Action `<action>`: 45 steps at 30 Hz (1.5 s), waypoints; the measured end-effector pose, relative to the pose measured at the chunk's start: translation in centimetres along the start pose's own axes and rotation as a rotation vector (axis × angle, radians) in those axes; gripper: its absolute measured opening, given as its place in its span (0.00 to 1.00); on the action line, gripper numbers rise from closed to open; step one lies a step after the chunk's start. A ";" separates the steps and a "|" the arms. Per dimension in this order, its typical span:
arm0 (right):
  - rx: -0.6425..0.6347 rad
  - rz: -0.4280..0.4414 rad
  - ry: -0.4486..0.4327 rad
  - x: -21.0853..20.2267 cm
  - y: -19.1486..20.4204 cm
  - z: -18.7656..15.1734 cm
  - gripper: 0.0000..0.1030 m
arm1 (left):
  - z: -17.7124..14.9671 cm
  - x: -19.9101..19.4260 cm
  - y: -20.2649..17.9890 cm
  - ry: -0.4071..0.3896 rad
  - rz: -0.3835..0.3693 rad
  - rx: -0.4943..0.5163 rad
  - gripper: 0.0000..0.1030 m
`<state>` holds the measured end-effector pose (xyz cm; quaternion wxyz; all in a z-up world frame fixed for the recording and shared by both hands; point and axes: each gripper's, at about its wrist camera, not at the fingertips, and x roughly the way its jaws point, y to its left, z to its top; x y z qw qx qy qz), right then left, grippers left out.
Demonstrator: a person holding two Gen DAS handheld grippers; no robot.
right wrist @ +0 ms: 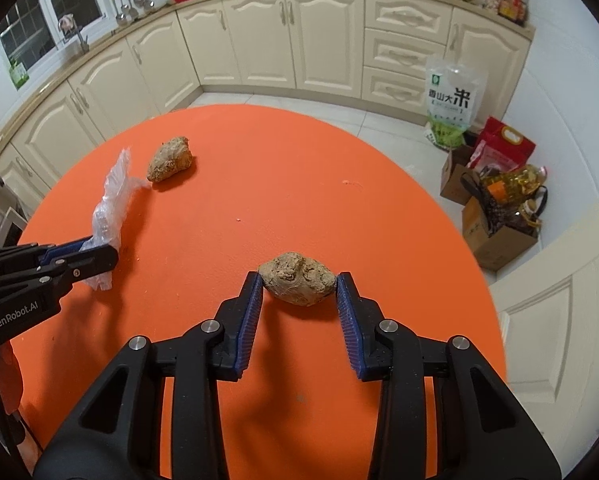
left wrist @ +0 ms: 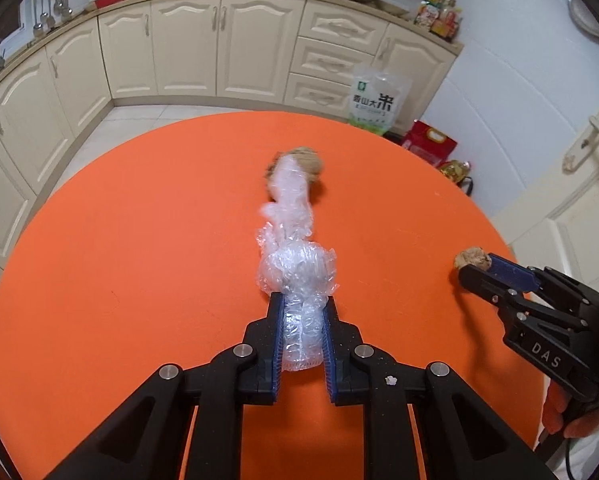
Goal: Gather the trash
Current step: 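Carry the plastic bag in the left tool while the right carries the lump to the bucket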
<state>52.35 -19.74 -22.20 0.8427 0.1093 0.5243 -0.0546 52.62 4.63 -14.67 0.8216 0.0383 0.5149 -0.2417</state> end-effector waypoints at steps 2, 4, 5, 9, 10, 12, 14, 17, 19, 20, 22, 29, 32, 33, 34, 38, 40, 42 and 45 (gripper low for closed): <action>0.012 -0.010 -0.011 -0.9 -0.6 -0.4 0.34 | -0.4 -0.3 -1.0 0.013 0.001 0.003 0.12; 0.032 -0.019 -0.026 -2.2 -1.4 -1.1 0.34 | -0.8 -1.0 -2.3 0.011 -0.019 0.021 0.12; 0.040 -0.022 -0.034 -2.8 -1.8 -1.4 0.34 | -1.1 -1.4 -3.0 0.005 -0.022 0.039 0.12; 0.074 -0.056 -0.064 -5.7 -3.8 -3.1 0.34 | -2.9 -3.1 -6.3 -0.004 -0.065 0.103 0.13; 0.085 -0.062 -0.071 -6.4 -4.4 -3.6 0.34 | -3.2 -3.4 -7.0 -0.005 -0.077 0.114 0.13; 0.107 -0.076 -0.087 -7.8 -5.5 -4.6 0.35 | -4.1 -4.2 -8.9 -0.015 -0.095 0.151 0.13; 0.137 -0.094 -0.105 -9.4 -7.1 -6.1 0.35 | -5.1 -4.8 -11.1 -0.018 -0.118 0.190 0.13; 0.183 -0.125 -0.125 -11.5 -9.4 -8.3 0.35 | -6.7 -5.2 -14.2 -0.007 -0.150 0.245 0.13; 0.217 -0.145 -0.137 -12.9 -11.1 -9.9 0.35 | -7.8 -5.3 -16.3 0.000 -0.162 0.279 0.13; 0.235 -0.152 -0.141 -13.5 -11.9 -10.7 0.35 | -8.3 -5.2 -17.2 0.004 -0.169 0.293 0.13; 0.272 -0.165 -0.148 -14.7 -13.7 -12.3 0.35 | -9.1 -5.2 -19.4 0.015 -0.188 0.320 0.13; 0.377 -0.212 -0.157 -17.8 -18.3 -17.4 0.35 | -11.6 -4.3 -26.9 0.059 -0.249 0.421 0.13; 0.406 -0.230 -0.147 -18.4 -19.8 -19.6 0.35 | -12.0 -3.7 -29.6 0.076 -0.258 0.449 0.13; 0.415 -0.231 -0.143 -18.5 -20.3 -20.2 0.35 | -12.2 -3.6 -30.3 0.079 -0.260 0.455 0.13; 0.428 -0.232 -0.138 -18.6 -20.8 -21.0 0.35 | -12.5 -3.5 -31.0 0.088 -0.268 0.463 0.13; 0.457 -0.249 -0.128 -19.0 -22.4 -23.1 0.35 | -12.6 -3.2 -34.4 0.096 -0.281 0.500 0.13; 0.472 -0.261 -0.126 -19.3 -23.1 -24.0 0.35 | -12.6 -3.4 -35.6 0.101 -0.295 0.506 0.13; 0.482 -0.263 -0.124 -19.6 -23.7 -24.6 0.35 | -12.2 -4.0 -36.5 0.090 -0.308 0.501 0.13; 0.490 -0.271 -0.127 -20.2 -24.5 -25.3 0.35 | -11.9 -5.2 -37.5 0.054 -0.312 0.519 0.13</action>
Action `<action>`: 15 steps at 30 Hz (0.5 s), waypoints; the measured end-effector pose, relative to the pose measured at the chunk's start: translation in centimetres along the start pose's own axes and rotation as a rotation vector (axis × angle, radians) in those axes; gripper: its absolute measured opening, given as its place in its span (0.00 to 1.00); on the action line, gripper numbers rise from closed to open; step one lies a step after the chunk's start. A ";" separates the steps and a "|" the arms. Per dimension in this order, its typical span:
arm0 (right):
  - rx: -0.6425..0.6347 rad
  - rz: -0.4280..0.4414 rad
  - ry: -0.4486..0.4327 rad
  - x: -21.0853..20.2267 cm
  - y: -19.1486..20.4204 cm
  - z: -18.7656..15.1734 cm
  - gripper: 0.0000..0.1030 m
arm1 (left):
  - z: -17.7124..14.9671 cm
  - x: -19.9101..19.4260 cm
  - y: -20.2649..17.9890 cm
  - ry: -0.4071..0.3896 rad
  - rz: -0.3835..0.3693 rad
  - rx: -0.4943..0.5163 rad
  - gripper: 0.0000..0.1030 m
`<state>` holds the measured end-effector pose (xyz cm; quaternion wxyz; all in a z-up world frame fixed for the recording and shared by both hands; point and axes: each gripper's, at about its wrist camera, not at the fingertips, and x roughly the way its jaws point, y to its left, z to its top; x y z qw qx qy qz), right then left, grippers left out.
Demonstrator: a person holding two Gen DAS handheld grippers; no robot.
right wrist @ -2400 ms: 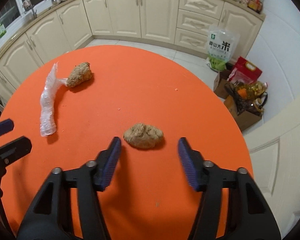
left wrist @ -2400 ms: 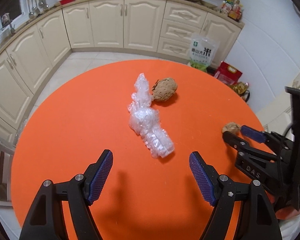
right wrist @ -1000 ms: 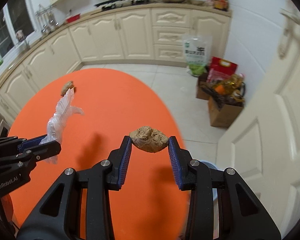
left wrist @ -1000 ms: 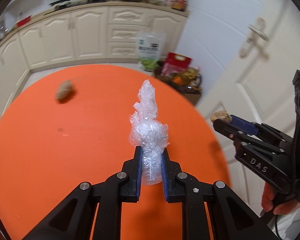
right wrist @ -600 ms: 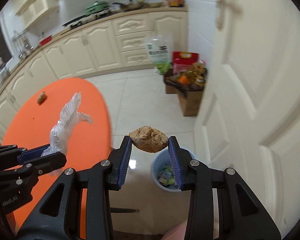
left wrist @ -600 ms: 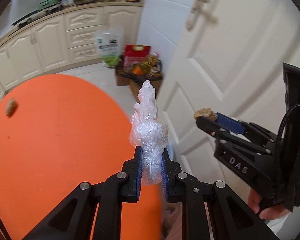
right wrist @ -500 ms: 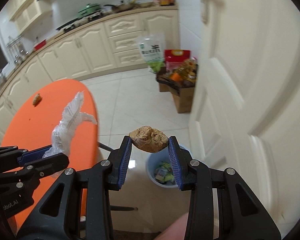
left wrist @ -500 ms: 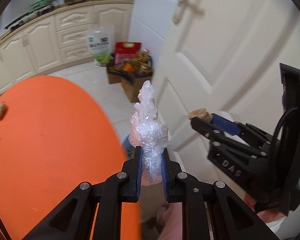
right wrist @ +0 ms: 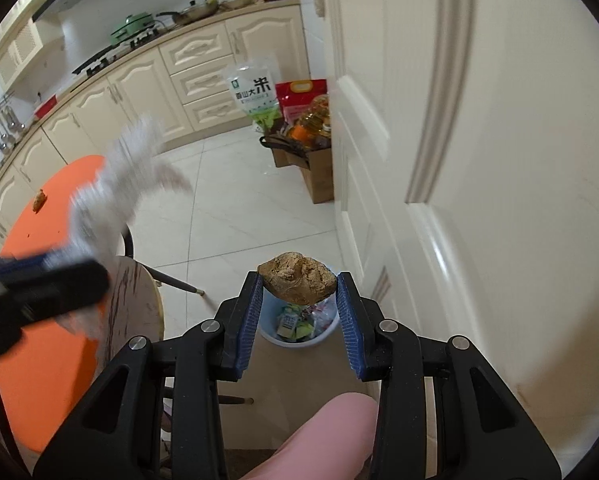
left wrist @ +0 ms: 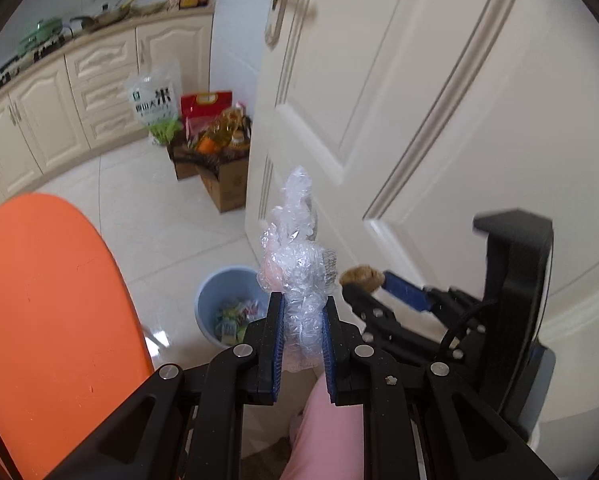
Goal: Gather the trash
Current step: 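Carry the plastic bag in the left tool while the right carries the lump to the bucket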
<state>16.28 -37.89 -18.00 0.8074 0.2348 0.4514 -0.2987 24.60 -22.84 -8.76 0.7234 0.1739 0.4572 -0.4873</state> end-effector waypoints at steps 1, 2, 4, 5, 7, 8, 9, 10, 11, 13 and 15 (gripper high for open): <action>-0.001 -0.002 -0.003 -0.1 -0.3 0.1 0.35 | 0.3 -0.1 -0.2 -0.005 0.000 0.001 0.13; -0.001 -0.003 -0.004 -0.2 -0.5 0.0 0.35 | 0.2 -0.2 -0.2 -0.005 0.007 0.001 0.13; -0.003 -0.005 -0.004 -0.2 -0.8 0.0 0.35 | 0.0 0.6 0.0 0.000 0.045 -0.012 0.13; -0.002 -0.006 -0.003 -0.1 -0.9 -0.1 0.35 | -0.5 0.9 -0.2 0.005 0.058 -0.017 0.13; -0.002 -0.005 0.003 0.3 -1.2 -0.4 0.35 | -1.0 2.8 -0.1 0.040 0.078 -0.032 0.13; -0.002 -0.007 0.008 0.5 -1.2 -0.5 0.35 | -1.2 4.0 -0.2 0.063 0.083 -0.043 0.13; -0.004 -0.010 0.014 0.9 -1.2 -0.6 0.35 | -1.5 5.1 0.0 0.085 0.094 -0.049 0.13; -0.008 -0.013 0.023 1.3 -1.1 -0.6 0.35 | -1.7 6.2 -0.1 0.103 0.110 -0.047 0.13; -0.012 -0.014 0.034 1.8 -1.0 -0.7 0.35 | -2.0 7.8 -0.2 0.123 0.135 -0.043 0.13; -0.021 -0.005 0.048 2.6 -0.8 -1.0 0.35 | -2.6 10.0 -0.4 0.158 0.169 -0.033 0.13; -0.033 -0.012 0.062 3.6 -0.5 -1.1 0.34 | -3.0 12.2 -0.5 0.190 0.185 -0.033 0.13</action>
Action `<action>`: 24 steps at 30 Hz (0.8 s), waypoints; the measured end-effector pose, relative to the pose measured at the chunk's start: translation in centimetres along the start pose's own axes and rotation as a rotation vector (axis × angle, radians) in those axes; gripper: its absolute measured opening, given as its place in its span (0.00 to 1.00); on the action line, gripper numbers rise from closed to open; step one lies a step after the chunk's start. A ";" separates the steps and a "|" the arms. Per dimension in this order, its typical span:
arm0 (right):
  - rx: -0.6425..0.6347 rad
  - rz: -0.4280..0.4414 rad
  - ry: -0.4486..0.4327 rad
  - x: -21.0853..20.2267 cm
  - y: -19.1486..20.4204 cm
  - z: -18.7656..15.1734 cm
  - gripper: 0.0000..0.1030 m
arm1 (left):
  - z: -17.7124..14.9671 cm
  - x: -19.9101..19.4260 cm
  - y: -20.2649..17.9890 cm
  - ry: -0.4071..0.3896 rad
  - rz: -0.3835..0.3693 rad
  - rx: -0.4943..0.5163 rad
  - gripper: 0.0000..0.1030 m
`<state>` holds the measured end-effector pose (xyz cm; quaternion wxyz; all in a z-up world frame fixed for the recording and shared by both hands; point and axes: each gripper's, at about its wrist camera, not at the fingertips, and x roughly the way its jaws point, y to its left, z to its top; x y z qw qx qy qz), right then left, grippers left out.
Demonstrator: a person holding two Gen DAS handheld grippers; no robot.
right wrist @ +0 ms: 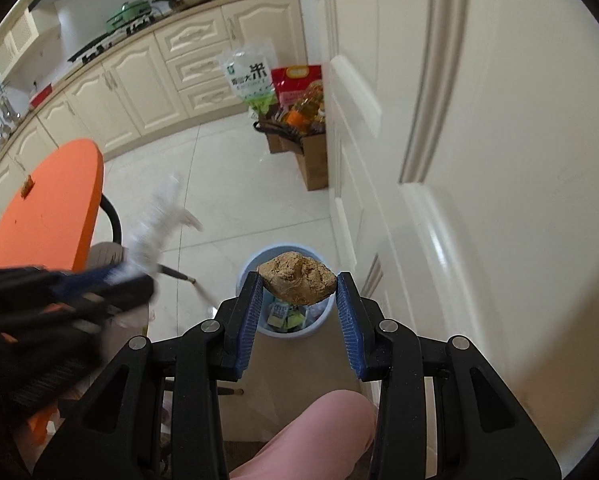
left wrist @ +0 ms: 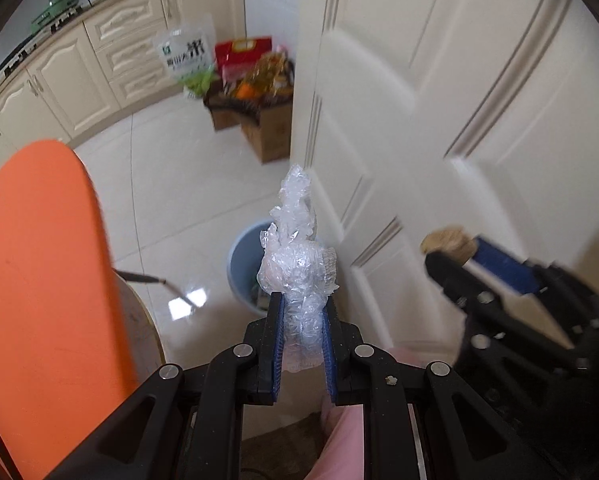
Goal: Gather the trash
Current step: 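Carry the plastic bag in the left tool while the right carries the lump to the bucket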
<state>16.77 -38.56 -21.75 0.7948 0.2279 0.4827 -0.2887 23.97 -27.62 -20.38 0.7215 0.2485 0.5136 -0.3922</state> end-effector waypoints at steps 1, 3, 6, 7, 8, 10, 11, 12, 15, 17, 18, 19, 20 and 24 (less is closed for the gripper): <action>-0.006 -0.010 0.008 0.7 0.0 0.0 0.34 | 0.0 1.0 -0.4 0.015 0.008 -0.001 0.13; -0.004 -0.021 0.027 2.0 -0.2 -0.1 0.34 | 0.0 3.6 -1.2 0.048 0.028 -0.002 0.13; 0.021 -0.032 0.079 4.9 -1.2 -0.3 0.34 | 1.0 7.3 -2.4 0.076 0.026 -0.026 0.13; 0.031 -0.030 0.097 5.9 -1.6 -0.2 0.34 | 1.3 8.5 -2.2 0.085 0.025 -0.035 0.13; 0.036 -0.028 0.112 6.8 -1.8 -0.2 0.34 | 2.0 9.8 -2.2 0.094 0.020 -0.046 0.13; 0.036 -0.033 0.144 8.8 -2.0 0.0 0.34 | 3.0 12.4 -2.2 0.113 0.005 -0.063 0.13; 0.033 -0.034 0.155 9.6 -2.1 0.1 0.34 | 3.2 13.9 -1.8 0.128 -0.006 -0.071 0.13; 0.031 -0.031 0.163 10.3 -2.3 0.1 0.34 | 3.1 14.8 -1.0 0.134 -0.016 -0.078 0.13; 0.033 -0.006 0.200 12.9 -2.6 0.4 0.34 | 4.6 18.3 -0.1 0.140 -0.027 -0.110 0.13; 0.035 0.019 0.210 14.7 -2.6 0.9 0.34 | 5.5 20.8 0.9 0.151 -0.013 -0.136 0.17; 0.036 0.033 0.214 15.4 -2.5 1.1 0.34 | 5.7 21.8 1.2 0.167 0.008 -0.144 0.16; 0.042 0.051 0.223 16.4 -2.5 1.3 0.34 | 5.9 22.8 1.6 0.178 0.018 -0.155 0.16; 0.043 0.060 0.228 17.2 -2.3 1.6 0.34 | 6.3 23.7 1.8 0.181 0.003 -0.166 0.16; 0.063 0.081 0.269 20.5 -2.3 2.5 0.35 | 7.1 27.6 3.2 0.225 -0.014 -0.183 0.17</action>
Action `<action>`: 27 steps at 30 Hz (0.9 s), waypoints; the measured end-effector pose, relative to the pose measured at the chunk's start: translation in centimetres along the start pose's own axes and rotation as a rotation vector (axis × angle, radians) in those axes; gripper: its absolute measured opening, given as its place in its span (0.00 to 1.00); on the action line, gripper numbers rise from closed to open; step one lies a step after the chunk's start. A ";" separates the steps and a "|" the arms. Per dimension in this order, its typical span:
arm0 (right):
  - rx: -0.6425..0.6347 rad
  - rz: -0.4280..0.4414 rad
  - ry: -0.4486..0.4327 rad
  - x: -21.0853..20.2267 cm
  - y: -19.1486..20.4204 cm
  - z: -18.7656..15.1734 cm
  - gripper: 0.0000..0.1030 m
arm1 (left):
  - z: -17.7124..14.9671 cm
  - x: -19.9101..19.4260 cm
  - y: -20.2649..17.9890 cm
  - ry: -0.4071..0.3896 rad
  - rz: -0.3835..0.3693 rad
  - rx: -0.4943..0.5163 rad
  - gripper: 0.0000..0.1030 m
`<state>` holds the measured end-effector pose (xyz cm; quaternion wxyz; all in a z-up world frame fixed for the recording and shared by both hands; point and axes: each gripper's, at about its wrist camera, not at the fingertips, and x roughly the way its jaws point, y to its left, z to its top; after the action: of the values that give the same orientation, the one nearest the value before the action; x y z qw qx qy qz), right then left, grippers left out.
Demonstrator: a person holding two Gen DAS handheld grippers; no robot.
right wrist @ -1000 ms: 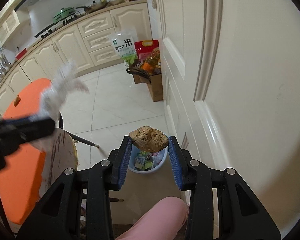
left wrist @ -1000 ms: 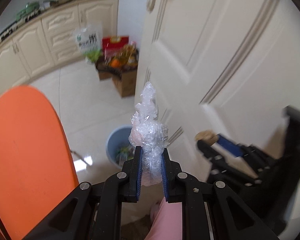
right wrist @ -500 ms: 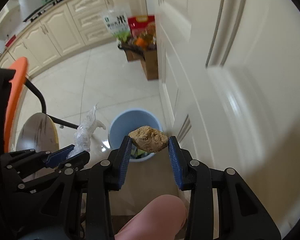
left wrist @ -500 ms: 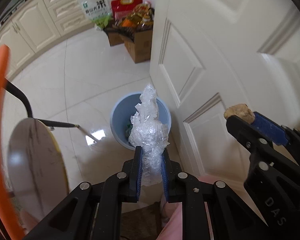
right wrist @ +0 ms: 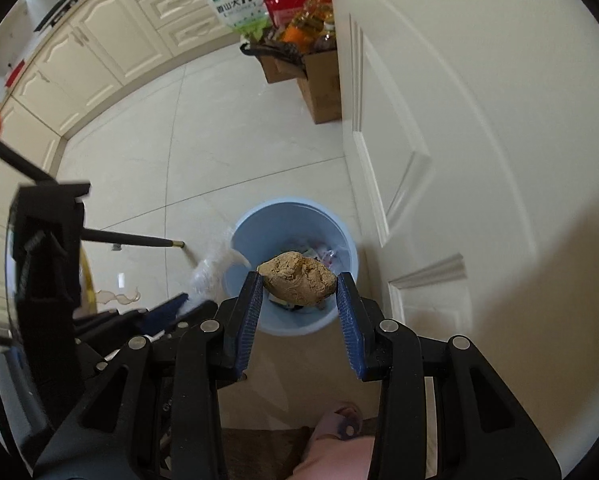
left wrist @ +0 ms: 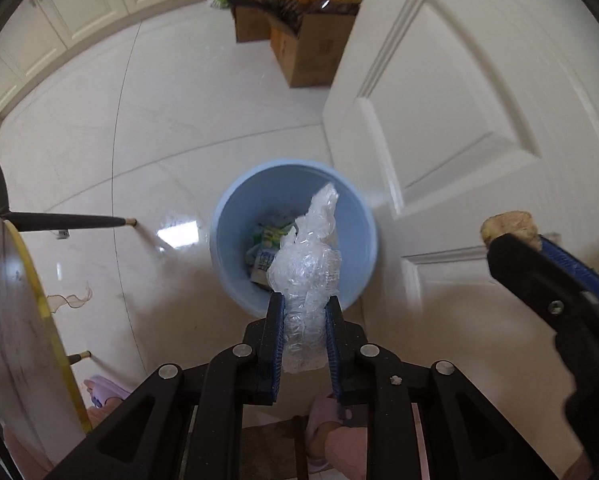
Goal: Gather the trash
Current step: 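Carry the plastic bag in the left tool while the right carries the lump to the bucket, then open both tools to drop the plastic bag and lump into the bucket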
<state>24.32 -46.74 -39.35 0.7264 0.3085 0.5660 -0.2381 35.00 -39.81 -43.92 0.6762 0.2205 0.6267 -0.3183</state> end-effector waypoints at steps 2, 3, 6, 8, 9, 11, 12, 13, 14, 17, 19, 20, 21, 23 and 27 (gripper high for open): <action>0.017 0.034 0.036 1.3 -0.3 0.7 0.35 | 0.5 1.4 0.4 0.024 -0.014 0.010 0.16; 0.030 0.046 0.050 1.9 -0.4 0.9 0.38 | 0.7 1.9 0.5 0.045 -0.018 0.008 0.16; 0.049 0.051 0.064 2.9 -0.7 1.1 0.51 | 2.1 3.5 1.1 0.086 -0.045 -0.010 0.19; 0.053 0.033 0.066 3.2 -0.8 1.1 0.55 | 2.5 4.2 1.6 0.119 -0.064 -0.026 0.30; 0.054 0.028 0.070 3.2 -0.9 1.1 0.54 | 2.7 4.3 1.8 0.125 -0.061 -0.033 0.34; 0.056 0.014 0.074 3.2 -0.9 1.1 0.54 | 3.1 4.1 2.0 0.107 -0.047 -0.028 0.34; 0.055 0.003 0.074 3.1 -0.9 1.1 0.54 | 3.5 4.2 2.5 0.106 -0.040 -0.027 0.35; 0.052 -0.017 0.070 2.9 -0.8 1.0 0.54 | 3.6 4.0 2.8 0.108 -0.036 -0.029 0.38; 0.051 -0.031 0.064 2.6 -0.8 0.9 0.54 | 3.5 3.9 2.8 0.108 -0.038 -0.033 0.39; 0.050 -0.078 0.044 1.0 -0.7 0.5 0.55 | 3.0 3.2 2.0 0.100 -0.046 -0.024 0.40; 0.042 -0.119 0.025 -0.5 -0.6 0.1 0.60 | 2.3 2.3 1.5 0.093 -0.030 -0.013 0.40; 0.039 -0.153 0.005 -1.4 -0.6 -0.2 0.63 | 1.8 1.6 1.0 0.087 -0.015 -0.004 0.40; 0.037 -0.176 -0.021 -2.3 -0.7 -0.3 0.65 | 1.4 1.0 0.3 0.080 -0.007 0.011 0.40; 0.043 -0.210 -0.059 -4.3 -0.8 -0.8 0.65 | 0.3 -0.6 -0.7 0.062 -0.020 0.026 0.40; 0.072 -0.214 -0.114 -8.8 -0.4 -2.2 0.65 | -3.3 -5.0 -2.7 0.040 -0.073 0.057 0.45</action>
<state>20.45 -45.47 -31.21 0.7165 0.2582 0.5445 -0.3515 30.71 -38.66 -39.07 0.6449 0.2227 0.6385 -0.3561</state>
